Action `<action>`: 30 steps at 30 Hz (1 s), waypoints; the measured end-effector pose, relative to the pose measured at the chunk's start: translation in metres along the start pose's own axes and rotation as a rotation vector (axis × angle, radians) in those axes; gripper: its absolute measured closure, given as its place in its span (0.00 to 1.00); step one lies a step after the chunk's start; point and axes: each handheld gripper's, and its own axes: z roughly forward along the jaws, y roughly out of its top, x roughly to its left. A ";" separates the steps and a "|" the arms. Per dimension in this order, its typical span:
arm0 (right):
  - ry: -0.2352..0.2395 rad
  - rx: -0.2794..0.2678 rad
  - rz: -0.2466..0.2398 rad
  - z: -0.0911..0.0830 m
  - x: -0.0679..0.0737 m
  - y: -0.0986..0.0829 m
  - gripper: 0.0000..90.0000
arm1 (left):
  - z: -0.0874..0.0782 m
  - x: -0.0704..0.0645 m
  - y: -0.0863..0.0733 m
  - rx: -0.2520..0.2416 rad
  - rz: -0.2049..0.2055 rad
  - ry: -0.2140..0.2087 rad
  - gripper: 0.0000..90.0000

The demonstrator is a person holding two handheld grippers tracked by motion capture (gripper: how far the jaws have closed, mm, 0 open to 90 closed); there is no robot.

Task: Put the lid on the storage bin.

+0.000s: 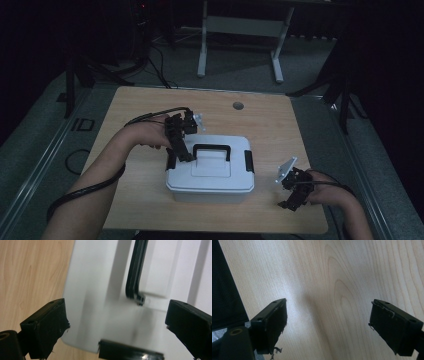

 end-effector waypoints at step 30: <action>-0.030 -0.002 0.016 -0.002 -0.004 0.001 0.16 | -0.025 -0.009 -0.108 -0.096 -0.142 0.068 0.04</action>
